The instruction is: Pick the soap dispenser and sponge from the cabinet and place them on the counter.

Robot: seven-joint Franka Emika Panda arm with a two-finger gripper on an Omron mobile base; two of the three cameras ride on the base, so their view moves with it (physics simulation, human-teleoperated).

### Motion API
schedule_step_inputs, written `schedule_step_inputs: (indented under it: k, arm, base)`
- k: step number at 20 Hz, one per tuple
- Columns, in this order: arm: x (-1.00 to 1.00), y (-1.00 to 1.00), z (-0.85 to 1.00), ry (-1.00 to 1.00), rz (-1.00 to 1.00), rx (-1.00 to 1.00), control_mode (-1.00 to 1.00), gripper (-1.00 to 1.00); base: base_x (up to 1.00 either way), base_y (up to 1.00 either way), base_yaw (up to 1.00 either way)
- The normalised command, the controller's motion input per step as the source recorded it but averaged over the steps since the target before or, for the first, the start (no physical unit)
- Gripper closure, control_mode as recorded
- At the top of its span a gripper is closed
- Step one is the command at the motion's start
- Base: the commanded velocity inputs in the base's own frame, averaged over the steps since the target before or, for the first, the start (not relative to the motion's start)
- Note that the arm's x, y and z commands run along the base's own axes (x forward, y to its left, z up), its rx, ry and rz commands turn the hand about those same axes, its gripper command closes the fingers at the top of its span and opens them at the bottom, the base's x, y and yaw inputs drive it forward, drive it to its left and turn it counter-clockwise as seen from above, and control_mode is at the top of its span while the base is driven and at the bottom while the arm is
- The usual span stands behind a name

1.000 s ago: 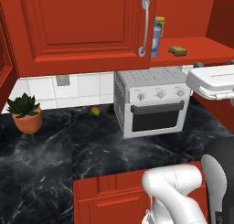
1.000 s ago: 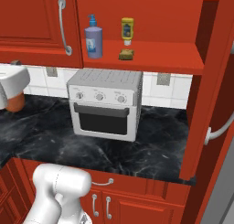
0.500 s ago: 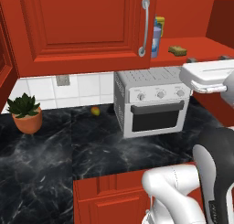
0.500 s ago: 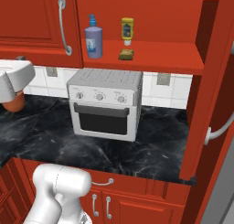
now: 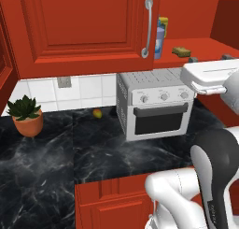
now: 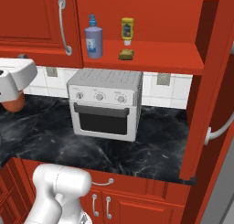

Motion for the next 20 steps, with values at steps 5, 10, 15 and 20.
schedule_step_inputs:
  k: [5,10,15,20]
  arm:
    - [0.07,0.00,0.00,-0.03,0.00,0.00,-1.00,-1.00]
    - [0.15,0.00,0.00,0.02,0.00,0.00,-1.00,-1.00]
    - [0.21,0.00,0.00,0.03,0.00,0.01,-1.00,-1.00]
    - [0.23,0.00,0.00,0.01,0.00,0.00,-1.00,-1.00]
  base:
    - [0.00,0.00,0.00]
    - [0.00,0.00,0.00]
    - [0.00,0.00,0.00]
    - [0.00,0.00,0.00]
